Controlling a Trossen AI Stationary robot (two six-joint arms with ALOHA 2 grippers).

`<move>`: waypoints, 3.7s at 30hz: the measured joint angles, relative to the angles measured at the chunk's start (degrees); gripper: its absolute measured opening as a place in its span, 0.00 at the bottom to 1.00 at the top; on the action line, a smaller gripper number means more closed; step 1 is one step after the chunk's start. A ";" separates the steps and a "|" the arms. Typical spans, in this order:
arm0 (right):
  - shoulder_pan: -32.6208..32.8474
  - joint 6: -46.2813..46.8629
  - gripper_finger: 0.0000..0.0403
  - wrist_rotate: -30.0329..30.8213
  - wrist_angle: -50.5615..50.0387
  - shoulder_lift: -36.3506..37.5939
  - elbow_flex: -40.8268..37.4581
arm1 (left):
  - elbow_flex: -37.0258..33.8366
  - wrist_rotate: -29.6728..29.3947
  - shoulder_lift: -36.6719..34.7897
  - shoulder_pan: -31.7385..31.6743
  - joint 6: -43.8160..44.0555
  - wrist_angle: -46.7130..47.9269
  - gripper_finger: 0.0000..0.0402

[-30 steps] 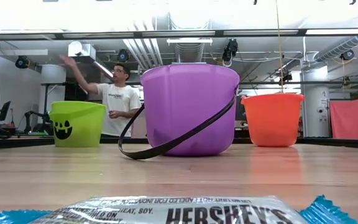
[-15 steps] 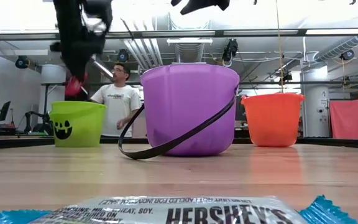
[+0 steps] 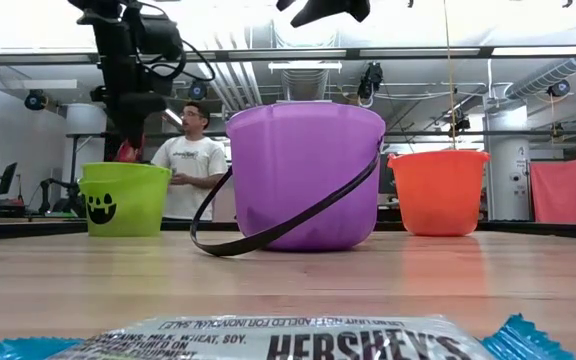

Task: Sort candy by brand, put in halloween buckets
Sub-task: Put the red chocolate into the green bucket, then put the white chocolate into the purple bucket

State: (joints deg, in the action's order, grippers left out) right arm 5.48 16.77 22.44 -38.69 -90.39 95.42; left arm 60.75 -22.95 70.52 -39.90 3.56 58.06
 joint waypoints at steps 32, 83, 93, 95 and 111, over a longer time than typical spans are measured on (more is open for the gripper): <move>28.94 26.05 0.46 -11.89 0.51 -13.03 -2.12 | 4.83 4.17 -19.70 52.40 34.06 -10.77 0.41; 28.76 19.24 0.05 -14.50 1.38 -37.77 4.70 | 4.88 -20.71 -6.99 81.48 44.99 -16.96 0.41; 28.63 20.76 0.03 -11.27 0.19 -34.39 4.31 | 4.88 -21.71 -7.02 81.48 43.75 -16.92 0.41; 28.53 20.84 0.03 -10.41 0.25 -32.99 4.70 | 4.88 -21.71 -7.02 81.48 43.68 -16.89 0.41; 28.37 18.14 0.03 2.03 -18.67 -26.93 17.01 | 4.88 -21.75 -7.19 81.33 41.91 -16.81 0.41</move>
State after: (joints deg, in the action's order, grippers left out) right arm 33.85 34.91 24.47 -57.37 -117.32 112.43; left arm 65.63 -44.70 63.33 41.43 45.47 41.25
